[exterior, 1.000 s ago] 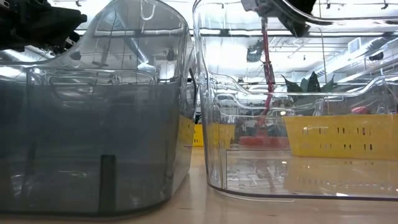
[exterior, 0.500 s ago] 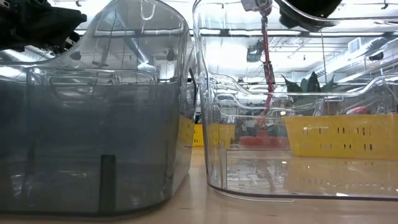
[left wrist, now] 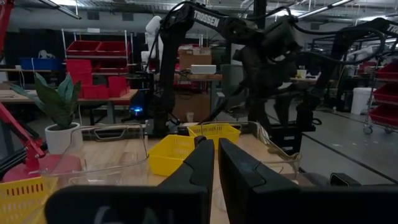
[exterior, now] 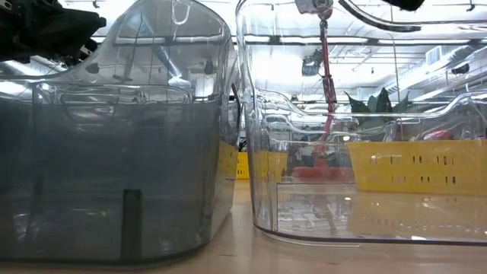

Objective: Stack baskets by color
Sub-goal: Stack the bottom transparent bin on the top transparent bin

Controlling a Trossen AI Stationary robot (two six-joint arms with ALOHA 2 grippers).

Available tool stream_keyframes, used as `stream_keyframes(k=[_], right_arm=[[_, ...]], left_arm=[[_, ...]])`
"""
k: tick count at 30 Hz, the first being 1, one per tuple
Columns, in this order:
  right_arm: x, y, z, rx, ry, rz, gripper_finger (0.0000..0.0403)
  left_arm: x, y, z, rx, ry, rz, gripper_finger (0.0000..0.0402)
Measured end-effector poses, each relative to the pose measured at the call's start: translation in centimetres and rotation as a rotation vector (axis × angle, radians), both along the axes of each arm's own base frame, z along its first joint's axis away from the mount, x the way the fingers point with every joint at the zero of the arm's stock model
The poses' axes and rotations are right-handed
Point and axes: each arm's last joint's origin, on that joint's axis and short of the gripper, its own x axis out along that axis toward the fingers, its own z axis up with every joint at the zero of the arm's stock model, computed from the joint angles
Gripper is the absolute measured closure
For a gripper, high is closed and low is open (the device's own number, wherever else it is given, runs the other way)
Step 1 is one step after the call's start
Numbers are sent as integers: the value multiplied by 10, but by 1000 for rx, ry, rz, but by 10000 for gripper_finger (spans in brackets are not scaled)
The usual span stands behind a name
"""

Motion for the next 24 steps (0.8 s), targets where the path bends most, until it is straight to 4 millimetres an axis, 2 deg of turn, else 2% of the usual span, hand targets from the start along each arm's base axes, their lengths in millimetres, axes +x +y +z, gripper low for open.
stream_keyframes(k=[5,8,12,20,24], right_arm=[[0,2,-1,29,20,-26,169],[-1,3,-1,29,16,-42,152],[-4,9,-4,5,11,-32,157],[-6,22,-31,-118,30,26,186],[-7,23,-37,-175,24,8,196]], left_arm=[[0,0,0,0,0,0,366],[0,0,0,0,1,0,366],[0,0,0,0,0,0,372],[0,0,0,0,-1,0,372],[0,0,0,-2,-4,0,367]])
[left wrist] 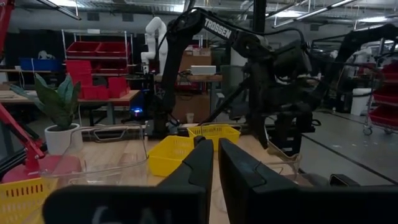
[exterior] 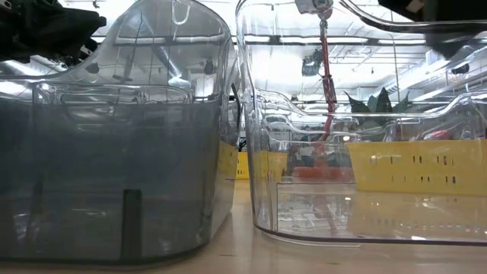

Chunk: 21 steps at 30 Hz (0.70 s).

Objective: Stack baskets by color
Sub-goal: Stack the bottom transparent bin on the top transparent bin

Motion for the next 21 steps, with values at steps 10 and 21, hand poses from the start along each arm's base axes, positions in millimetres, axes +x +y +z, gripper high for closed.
stream_keyframes(k=[10,21], right_arm=[[2,4,-21,-31,32,-3,221],[5,-6,-32,14,103,-43,330]], left_arm=[[0,0,0,1,2,0,373],[2,-1,-3,11,31,0,366]])
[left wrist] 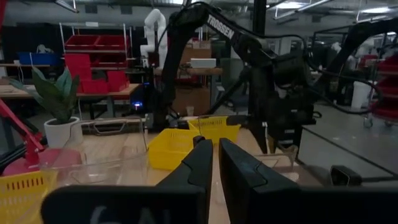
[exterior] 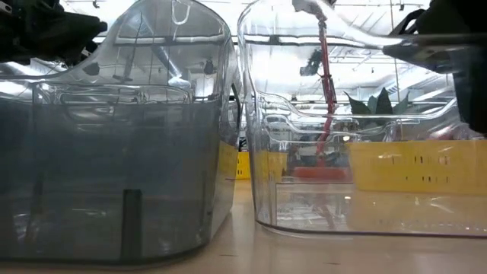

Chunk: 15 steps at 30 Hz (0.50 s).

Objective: Stack baskets by color
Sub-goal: Stack the bottom transparent bin on the top transparent bin

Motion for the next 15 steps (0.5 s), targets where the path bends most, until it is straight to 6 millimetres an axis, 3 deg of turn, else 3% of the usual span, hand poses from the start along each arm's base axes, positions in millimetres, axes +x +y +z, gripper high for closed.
stream_keyframes(k=[5,15], right_arm=[[1,-2,1,22,21,5,392],[3,-2,8,39,46,2,396]], left_arm=[[0,0,-1,2,5,0,374],[0,0,-1,3,5,0,368]])
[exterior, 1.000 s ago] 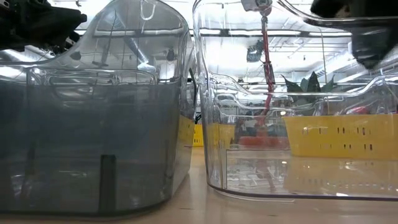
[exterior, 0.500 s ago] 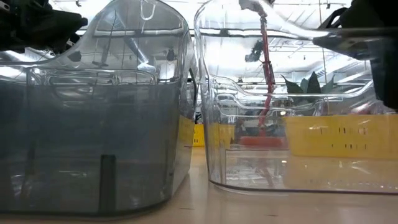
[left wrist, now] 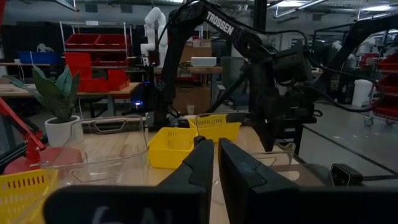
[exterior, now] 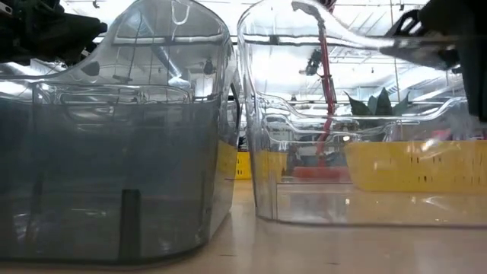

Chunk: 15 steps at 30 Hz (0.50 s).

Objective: Stack baskets by color
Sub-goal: Stack the bottom transparent bin on the top transparent bin

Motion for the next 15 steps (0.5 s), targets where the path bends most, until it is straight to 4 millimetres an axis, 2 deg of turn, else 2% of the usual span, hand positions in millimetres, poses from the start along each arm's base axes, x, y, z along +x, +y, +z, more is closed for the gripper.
stream_keyframes(k=[15], right_arm=[[3,3,50,-61,40,31,399]], left_arm=[[0,0,0,0,0,0,370]])
